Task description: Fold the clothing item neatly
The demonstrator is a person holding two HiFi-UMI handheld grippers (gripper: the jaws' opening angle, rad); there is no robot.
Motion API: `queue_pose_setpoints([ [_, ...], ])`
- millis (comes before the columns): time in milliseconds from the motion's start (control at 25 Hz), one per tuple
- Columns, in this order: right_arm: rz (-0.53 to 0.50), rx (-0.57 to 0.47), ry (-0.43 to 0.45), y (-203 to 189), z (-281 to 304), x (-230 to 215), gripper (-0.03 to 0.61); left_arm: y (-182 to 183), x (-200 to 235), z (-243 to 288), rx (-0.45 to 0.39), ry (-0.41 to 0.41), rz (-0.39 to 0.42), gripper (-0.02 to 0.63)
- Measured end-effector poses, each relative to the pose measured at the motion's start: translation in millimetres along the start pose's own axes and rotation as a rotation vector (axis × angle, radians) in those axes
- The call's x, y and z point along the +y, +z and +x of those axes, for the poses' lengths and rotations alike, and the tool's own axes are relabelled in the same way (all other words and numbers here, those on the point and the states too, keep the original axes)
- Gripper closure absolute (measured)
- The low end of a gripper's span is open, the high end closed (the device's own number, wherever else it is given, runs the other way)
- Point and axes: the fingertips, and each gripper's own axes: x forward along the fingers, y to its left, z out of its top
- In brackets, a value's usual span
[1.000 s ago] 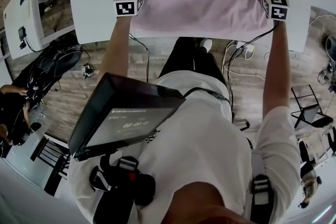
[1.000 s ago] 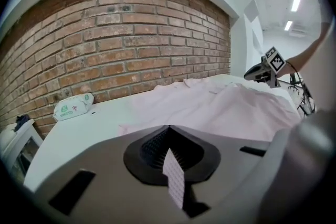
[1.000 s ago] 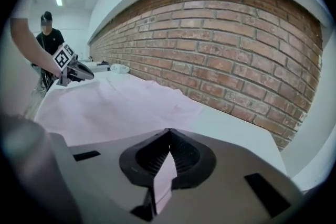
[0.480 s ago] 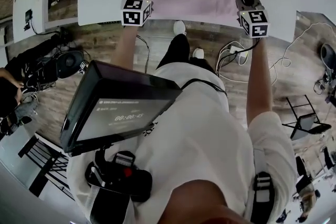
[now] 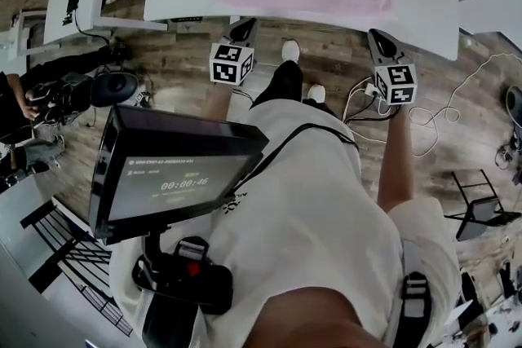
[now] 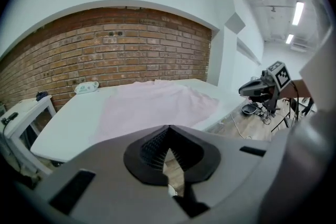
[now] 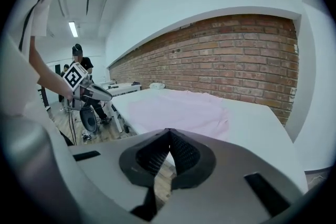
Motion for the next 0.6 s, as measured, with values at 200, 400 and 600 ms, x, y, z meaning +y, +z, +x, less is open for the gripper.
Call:
queue_pose_setpoints([
  [200,0.003,0.003,0.021,-18,-36,26,0.574,-22,-36,-43,0.003,0.021,0.035,0.612],
  [400,-0.016,0.005,0.026,-19,-46,36,0.574,-24,-40,-52,-0.012,0.028,0.03,0.612],
  [600,-0.023,0.003,-0.003,-1,-30,51,0.574,-17,-11,-56,-0.022,0.012,0.038,0.612],
])
